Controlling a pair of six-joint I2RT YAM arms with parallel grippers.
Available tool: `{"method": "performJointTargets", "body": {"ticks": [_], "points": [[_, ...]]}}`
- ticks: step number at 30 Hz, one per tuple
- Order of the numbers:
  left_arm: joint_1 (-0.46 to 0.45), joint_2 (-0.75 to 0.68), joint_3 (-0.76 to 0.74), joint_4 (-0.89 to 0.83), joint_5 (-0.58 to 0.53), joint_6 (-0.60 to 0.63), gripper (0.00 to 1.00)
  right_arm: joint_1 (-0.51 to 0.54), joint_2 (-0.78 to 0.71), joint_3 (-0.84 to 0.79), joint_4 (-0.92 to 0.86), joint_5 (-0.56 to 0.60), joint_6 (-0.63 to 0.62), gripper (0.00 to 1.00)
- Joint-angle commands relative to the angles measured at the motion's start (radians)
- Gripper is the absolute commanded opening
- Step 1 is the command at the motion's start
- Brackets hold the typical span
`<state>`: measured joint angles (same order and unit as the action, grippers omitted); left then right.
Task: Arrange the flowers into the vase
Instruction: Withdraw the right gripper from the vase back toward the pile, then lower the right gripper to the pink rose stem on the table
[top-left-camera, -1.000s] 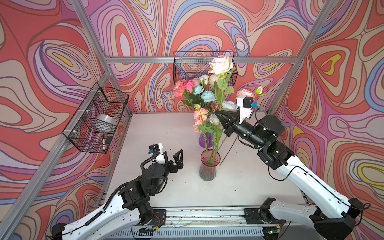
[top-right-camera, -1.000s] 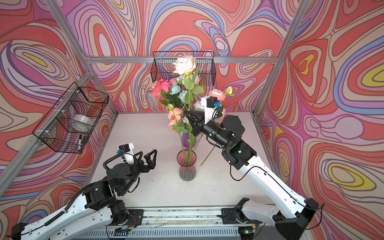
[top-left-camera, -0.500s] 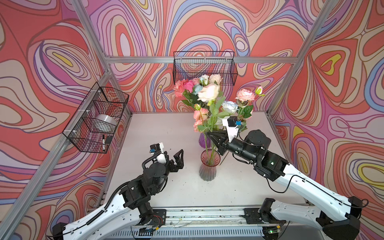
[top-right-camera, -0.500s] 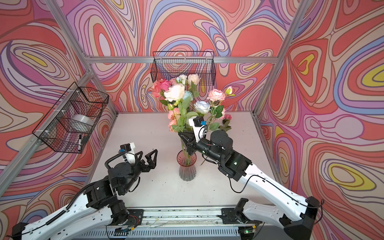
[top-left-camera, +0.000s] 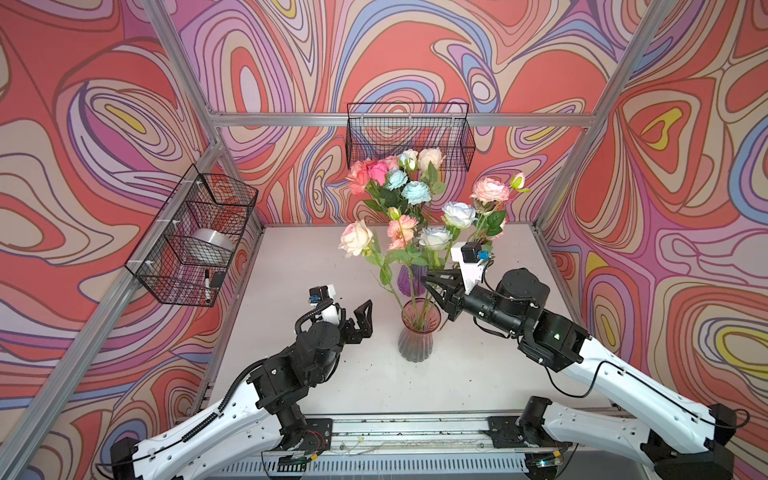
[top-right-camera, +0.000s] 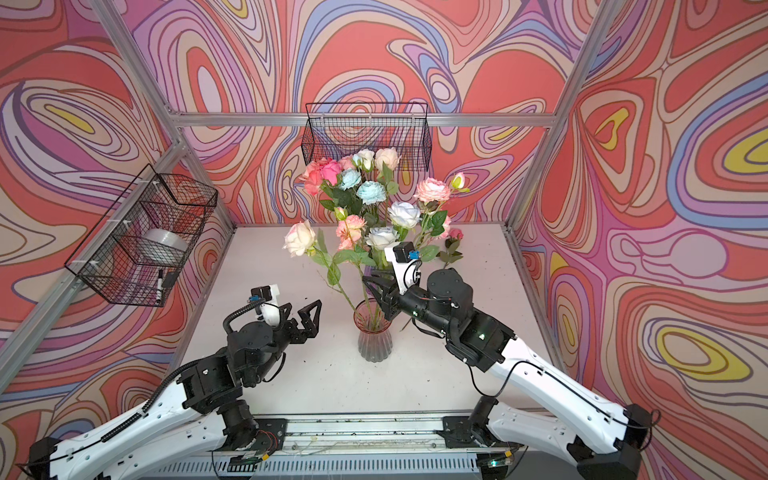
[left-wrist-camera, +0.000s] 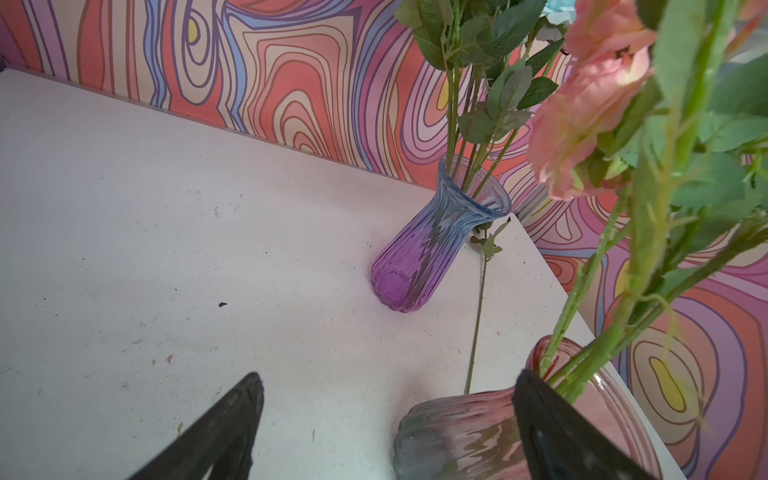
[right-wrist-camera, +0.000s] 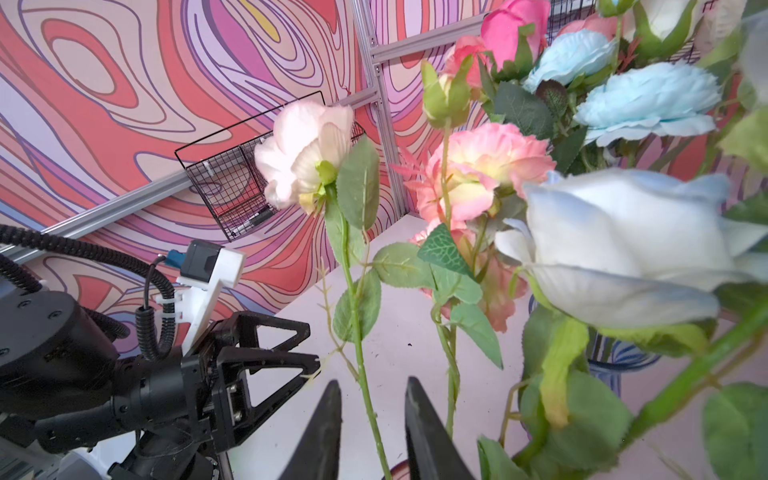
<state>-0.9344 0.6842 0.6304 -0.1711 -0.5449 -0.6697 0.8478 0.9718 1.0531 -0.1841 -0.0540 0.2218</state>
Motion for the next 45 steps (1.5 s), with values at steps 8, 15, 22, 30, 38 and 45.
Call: {"method": "performJointTargets", "body": {"ticks": [8, 15, 22, 30, 38, 45], "points": [[0.007, 0.037, 0.014, 0.043, 0.014, -0.01, 0.94, 0.007, -0.094, -0.03, -0.036, 0.12, 0.002, 0.26], [0.009, 0.048, 0.007, 0.035, 0.002, -0.017, 0.94, 0.005, -0.185, -0.085, -0.099, 0.305, 0.039, 0.22], [0.009, 0.028, -0.095, 0.028, -0.097, -0.217, 0.92, 0.005, -0.225, -0.154, -0.174, 0.52, 0.103, 0.2], [0.009, -0.003, -0.174, -0.119, -0.116, -0.4, 0.91, 0.002, -0.253, -0.346, -0.032, 0.879, 0.18, 0.21], [0.009, -0.086, -0.213, -0.162, -0.132, -0.421, 0.91, -0.119, -0.212, -0.359, -0.052, 0.8, 0.228, 0.21], [0.008, -0.114, -0.236, -0.149, -0.121, -0.416, 0.91, -0.399, -0.103, -0.345, -0.1, 0.514, 0.357, 0.21]]}}
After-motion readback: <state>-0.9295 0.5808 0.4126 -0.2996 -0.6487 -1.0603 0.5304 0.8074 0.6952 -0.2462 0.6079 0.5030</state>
